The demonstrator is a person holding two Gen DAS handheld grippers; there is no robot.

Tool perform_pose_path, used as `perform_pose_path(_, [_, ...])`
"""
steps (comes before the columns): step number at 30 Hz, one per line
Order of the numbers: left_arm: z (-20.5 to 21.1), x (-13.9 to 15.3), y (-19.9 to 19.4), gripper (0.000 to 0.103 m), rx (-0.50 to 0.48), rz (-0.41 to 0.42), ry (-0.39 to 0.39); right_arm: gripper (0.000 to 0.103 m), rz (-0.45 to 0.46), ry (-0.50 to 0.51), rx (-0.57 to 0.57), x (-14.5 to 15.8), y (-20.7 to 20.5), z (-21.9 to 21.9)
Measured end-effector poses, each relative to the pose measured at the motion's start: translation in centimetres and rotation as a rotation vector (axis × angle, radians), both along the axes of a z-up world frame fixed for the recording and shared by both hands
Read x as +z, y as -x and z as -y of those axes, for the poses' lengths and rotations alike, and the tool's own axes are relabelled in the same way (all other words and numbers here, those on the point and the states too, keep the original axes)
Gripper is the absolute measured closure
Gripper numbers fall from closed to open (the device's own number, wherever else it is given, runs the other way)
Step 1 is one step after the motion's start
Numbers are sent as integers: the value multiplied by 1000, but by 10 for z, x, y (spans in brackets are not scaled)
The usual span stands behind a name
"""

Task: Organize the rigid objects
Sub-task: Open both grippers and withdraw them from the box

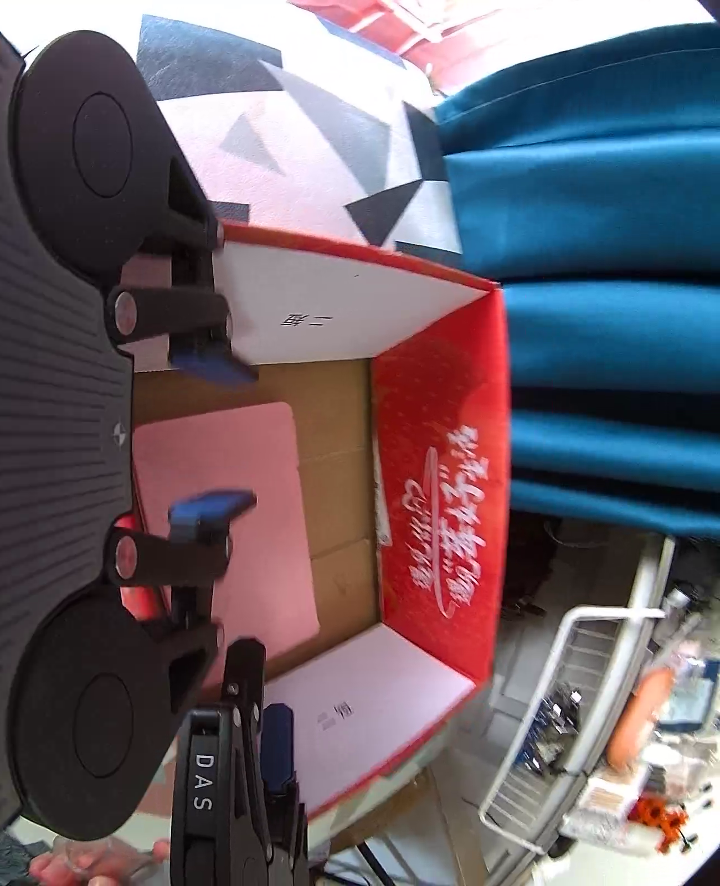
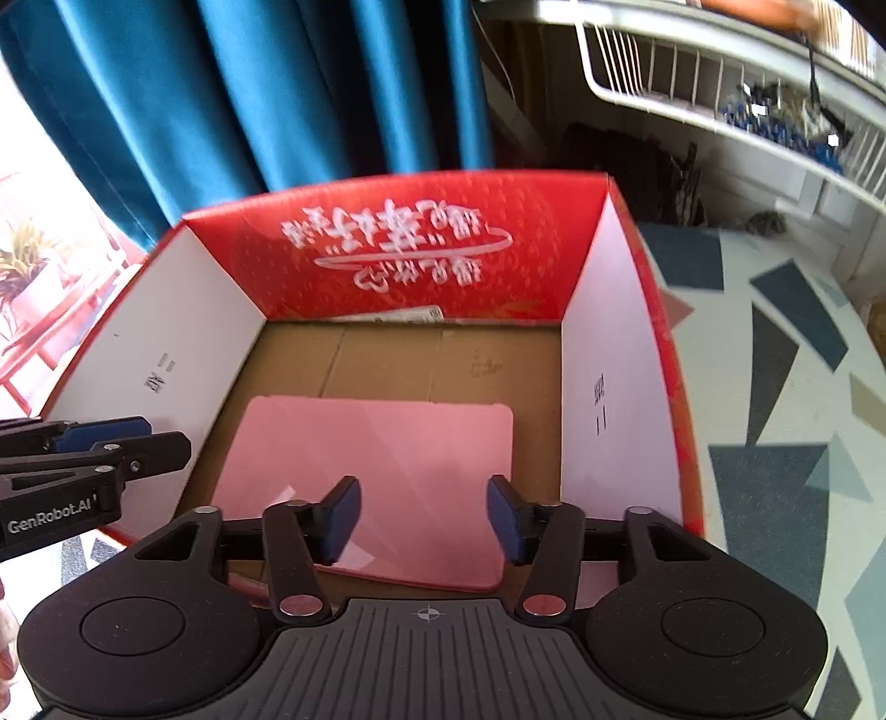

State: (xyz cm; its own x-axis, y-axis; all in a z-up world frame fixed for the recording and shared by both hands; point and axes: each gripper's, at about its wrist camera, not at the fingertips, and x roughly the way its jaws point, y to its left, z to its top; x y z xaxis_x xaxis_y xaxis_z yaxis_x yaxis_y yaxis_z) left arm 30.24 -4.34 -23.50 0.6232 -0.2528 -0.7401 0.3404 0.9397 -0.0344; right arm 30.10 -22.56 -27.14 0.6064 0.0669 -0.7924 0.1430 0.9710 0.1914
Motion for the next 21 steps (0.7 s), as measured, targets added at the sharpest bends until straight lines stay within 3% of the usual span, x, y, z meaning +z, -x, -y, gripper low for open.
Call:
perform_pose_path(4, [-10, 15, 18, 18, -6, 51, 12, 27, 83, 6, 39, 13, 16, -6])
perform_pose_path(7, [-18, 23, 31, 6, -5, 85, 30, 8, 129, 38, 31, 20, 29, -12])
perform_pose_path(11, [-26, 32, 46, 0, -9, 112, 48, 0, 191, 38, 9, 25, 50, -11])
perform_pose_path(21, [-38, 21, 84, 0, -14, 144, 87, 0, 331, 57, -37, 33, 105, -4])
